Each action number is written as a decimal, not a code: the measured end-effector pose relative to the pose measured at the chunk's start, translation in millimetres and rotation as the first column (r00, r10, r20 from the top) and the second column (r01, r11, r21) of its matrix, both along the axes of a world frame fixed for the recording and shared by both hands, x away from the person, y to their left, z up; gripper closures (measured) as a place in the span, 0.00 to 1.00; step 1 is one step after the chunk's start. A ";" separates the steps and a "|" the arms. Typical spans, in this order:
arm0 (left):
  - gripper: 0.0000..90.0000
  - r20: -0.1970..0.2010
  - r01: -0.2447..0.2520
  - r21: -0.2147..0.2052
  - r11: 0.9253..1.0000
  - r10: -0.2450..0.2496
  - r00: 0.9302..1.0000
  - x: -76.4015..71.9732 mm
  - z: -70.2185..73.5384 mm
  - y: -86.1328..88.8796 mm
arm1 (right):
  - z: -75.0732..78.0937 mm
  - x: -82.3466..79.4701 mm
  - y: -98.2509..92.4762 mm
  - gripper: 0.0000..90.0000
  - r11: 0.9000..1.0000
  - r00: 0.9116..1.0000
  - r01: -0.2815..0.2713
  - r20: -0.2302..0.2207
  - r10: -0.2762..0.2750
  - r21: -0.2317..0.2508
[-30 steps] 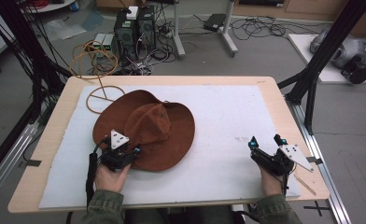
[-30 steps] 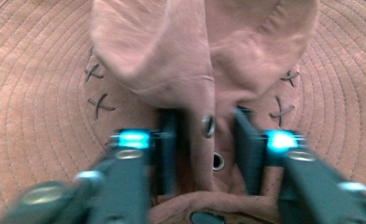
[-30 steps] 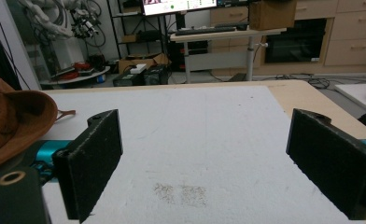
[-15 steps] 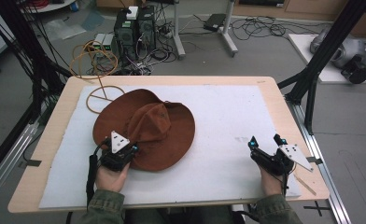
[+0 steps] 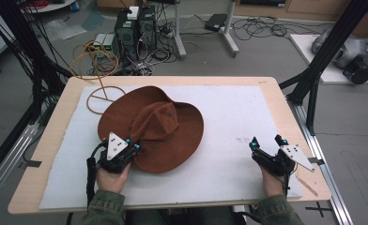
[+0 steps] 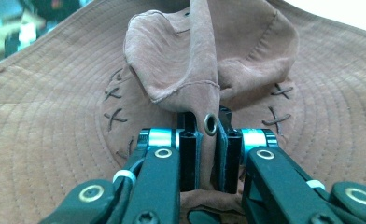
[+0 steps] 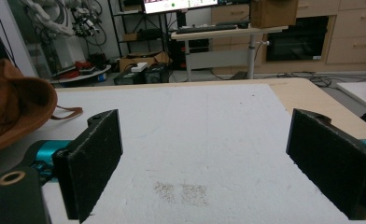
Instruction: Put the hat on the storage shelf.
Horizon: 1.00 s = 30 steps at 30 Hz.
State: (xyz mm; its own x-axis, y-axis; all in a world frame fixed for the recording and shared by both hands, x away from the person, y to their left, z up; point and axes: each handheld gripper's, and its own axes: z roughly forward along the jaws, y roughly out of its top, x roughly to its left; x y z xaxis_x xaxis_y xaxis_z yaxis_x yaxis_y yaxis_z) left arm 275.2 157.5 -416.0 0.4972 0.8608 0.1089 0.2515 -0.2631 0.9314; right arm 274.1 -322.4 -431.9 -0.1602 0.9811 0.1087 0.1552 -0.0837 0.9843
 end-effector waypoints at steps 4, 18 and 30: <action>0.91 0.088 0.013 -0.046 0.999 -0.009 0.996 -5.6 11.5 0.4 | -0.2 0.4 -0.3 0.11 1.000 1.000 0.000 -0.001 0.000 -0.002; 0.91 0.379 0.018 -0.139 0.990 0.037 0.925 -19.3 57.5 1.3 | -0.7 1.5 0.1 0.11 1.000 1.000 0.002 -0.005 -0.002 0.002; 0.91 0.441 -0.090 -0.162 0.983 0.154 0.884 1.4 82.0 14.6 | -1.2 2.1 -0.6 0.11 1.000 1.000 -0.001 -0.011 0.001 0.006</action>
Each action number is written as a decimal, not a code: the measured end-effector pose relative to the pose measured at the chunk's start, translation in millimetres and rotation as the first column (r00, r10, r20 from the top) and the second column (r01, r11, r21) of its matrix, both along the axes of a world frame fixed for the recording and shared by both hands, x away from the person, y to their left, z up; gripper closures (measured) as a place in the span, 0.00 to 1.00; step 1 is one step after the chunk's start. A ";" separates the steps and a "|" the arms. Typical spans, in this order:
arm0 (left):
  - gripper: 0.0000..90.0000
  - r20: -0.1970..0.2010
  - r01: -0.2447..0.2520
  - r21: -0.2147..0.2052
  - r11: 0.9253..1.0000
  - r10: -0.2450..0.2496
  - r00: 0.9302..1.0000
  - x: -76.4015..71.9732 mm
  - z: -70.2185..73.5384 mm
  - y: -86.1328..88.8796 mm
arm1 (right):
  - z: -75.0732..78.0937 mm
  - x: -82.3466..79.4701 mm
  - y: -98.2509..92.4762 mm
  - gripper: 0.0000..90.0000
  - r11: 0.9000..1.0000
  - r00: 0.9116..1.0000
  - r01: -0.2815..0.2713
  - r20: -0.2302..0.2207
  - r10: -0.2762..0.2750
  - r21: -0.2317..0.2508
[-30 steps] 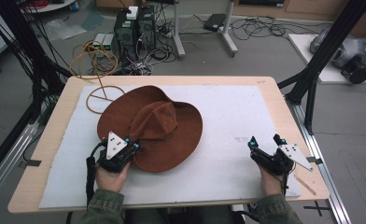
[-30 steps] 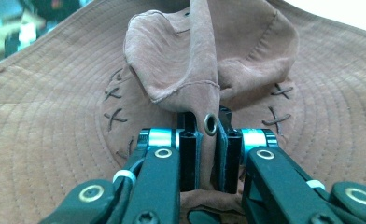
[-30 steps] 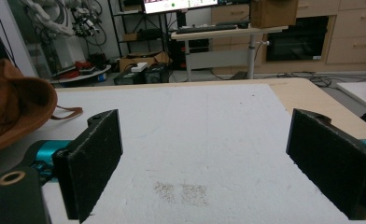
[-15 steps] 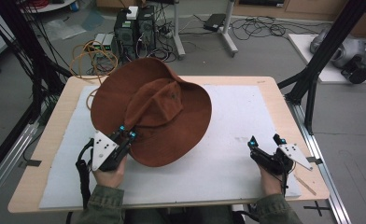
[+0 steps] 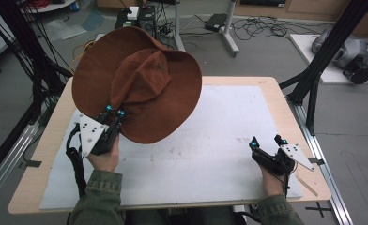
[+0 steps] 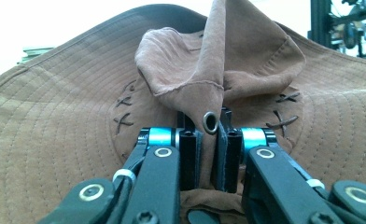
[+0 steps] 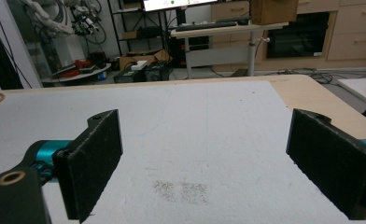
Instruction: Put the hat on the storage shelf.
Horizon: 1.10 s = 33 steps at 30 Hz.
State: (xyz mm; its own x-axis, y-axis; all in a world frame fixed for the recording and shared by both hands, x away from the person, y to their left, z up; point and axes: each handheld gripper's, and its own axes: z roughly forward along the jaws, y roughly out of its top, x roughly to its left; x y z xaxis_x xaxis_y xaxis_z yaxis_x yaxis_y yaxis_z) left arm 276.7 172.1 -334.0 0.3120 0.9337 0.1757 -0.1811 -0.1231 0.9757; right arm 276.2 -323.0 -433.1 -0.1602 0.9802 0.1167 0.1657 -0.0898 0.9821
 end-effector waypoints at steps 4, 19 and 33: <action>0.91 0.012 -0.037 -0.022 0.999 0.037 0.999 10.5 7.0 7.3 | 0.0 -0.2 -0.1 0.11 1.000 1.000 0.001 -0.001 -0.001 0.001; 0.91 0.049 -0.189 -0.041 0.981 0.191 0.980 53.8 46.8 41.6 | -0.8 3.4 0.9 0.11 1.000 1.000 -0.007 -0.006 0.007 0.000; 0.91 -0.001 -0.279 -0.043 0.959 0.279 0.960 112.9 70.9 57.4 | -0.9 4.4 0.2 0.11 1.000 1.000 -0.010 -0.003 0.010 0.000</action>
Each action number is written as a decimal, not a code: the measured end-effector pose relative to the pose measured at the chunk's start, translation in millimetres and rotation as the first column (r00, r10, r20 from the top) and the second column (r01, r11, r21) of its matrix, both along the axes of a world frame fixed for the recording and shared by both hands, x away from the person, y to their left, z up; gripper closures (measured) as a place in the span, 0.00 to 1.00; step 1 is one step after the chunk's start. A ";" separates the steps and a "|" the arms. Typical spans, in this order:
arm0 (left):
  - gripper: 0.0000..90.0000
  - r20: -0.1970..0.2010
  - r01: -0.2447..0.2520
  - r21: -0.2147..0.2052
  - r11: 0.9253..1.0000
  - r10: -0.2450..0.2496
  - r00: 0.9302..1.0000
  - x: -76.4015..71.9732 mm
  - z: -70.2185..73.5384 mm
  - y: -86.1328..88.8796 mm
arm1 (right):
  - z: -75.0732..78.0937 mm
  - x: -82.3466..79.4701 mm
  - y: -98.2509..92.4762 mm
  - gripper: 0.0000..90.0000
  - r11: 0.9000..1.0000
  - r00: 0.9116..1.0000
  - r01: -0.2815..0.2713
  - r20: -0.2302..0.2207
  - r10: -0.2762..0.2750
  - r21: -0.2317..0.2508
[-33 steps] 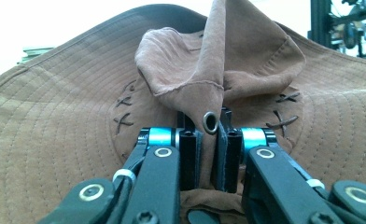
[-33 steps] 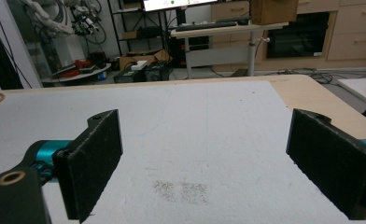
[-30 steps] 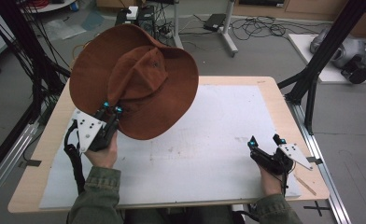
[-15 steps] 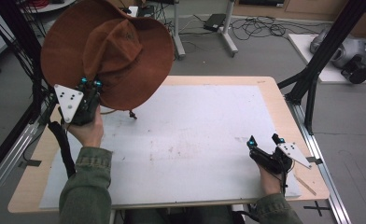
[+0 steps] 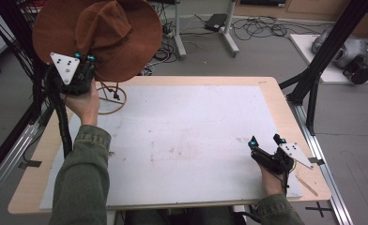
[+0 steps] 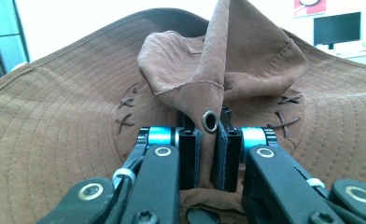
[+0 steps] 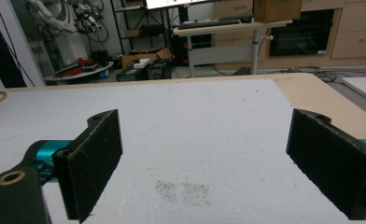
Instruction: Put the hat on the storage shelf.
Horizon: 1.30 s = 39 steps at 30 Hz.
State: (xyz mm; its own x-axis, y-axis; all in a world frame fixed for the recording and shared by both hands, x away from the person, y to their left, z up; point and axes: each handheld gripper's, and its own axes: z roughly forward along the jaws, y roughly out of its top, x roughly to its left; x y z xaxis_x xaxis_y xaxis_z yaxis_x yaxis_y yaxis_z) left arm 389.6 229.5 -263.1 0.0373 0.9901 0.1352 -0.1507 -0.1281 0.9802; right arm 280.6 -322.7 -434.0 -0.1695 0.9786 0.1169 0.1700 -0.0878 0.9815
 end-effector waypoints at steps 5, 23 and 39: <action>0.91 -0.017 -0.048 -0.034 0.998 0.047 0.999 15.6 -1.3 13.6 | -0.2 0.2 -0.4 0.11 1.000 1.000 -0.003 -0.001 0.003 0.002; 0.91 -0.093 -0.099 0.013 0.995 0.100 0.991 31.1 -15.9 24.6 | -0.2 -2.2 -2.4 0.11 1.000 1.000 0.006 0.000 -0.006 0.003; 0.91 -0.162 -0.101 -0.003 0.995 0.099 0.982 39.7 -35.8 33.3 | -1.3 -0.9 -1.5 0.11 1.000 1.000 -0.004 -0.009 0.004 0.001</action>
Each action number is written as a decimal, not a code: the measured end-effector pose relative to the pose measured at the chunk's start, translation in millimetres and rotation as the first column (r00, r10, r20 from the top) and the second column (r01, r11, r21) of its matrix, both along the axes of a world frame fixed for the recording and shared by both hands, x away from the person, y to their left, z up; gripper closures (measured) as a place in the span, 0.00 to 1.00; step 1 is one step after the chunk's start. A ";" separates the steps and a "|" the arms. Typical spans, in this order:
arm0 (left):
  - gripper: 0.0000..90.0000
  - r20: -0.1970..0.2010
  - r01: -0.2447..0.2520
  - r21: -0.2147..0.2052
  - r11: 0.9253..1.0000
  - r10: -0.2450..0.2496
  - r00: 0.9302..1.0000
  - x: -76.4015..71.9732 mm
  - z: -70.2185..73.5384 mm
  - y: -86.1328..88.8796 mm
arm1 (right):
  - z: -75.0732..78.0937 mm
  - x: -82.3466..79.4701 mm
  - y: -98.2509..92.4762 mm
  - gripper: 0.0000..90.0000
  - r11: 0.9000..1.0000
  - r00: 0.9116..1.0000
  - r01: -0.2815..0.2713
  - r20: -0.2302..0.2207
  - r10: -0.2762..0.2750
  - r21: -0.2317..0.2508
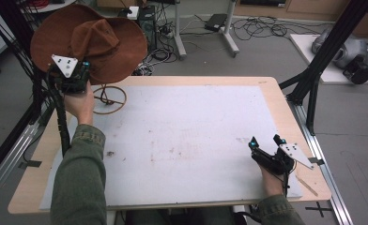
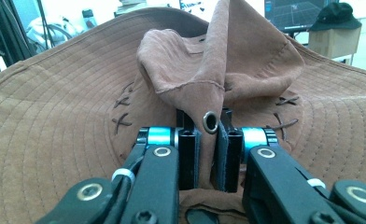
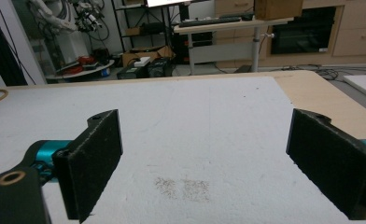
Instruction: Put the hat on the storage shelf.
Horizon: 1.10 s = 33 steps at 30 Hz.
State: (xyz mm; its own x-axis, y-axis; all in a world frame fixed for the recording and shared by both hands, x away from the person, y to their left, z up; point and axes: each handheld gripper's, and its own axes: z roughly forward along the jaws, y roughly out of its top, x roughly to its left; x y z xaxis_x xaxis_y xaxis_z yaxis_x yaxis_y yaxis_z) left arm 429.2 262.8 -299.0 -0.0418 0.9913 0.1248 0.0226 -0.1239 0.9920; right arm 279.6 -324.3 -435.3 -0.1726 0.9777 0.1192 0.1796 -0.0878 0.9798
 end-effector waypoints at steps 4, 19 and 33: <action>0.90 0.002 0.001 -0.009 1.000 -0.001 1.000 0.3 -1.7 1.9 | -0.1 -0.1 0.4 0.11 1.000 1.000 0.001 -0.003 -0.001 0.007; 0.51 0.034 0.036 -0.059 0.998 -0.034 0.999 -0.2 -0.3 4.9 | -0.3 0.4 0.3 0.11 1.000 1.000 0.000 -0.005 0.000 0.006; 0.25 0.073 0.042 -0.082 0.996 -0.036 0.997 -13.4 6.8 6.2 | -0.2 0.8 -0.6 0.11 1.000 1.000 0.003 -0.010 -0.003 0.013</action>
State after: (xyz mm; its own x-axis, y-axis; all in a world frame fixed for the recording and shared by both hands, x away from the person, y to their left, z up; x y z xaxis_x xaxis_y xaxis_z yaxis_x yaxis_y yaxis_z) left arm 415.8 269.0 -292.2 -0.0088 0.9992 0.0399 -0.0515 -0.0403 0.9979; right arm 280.4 -324.8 -435.5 -0.1687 0.9766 0.1336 0.1894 -0.1009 0.9767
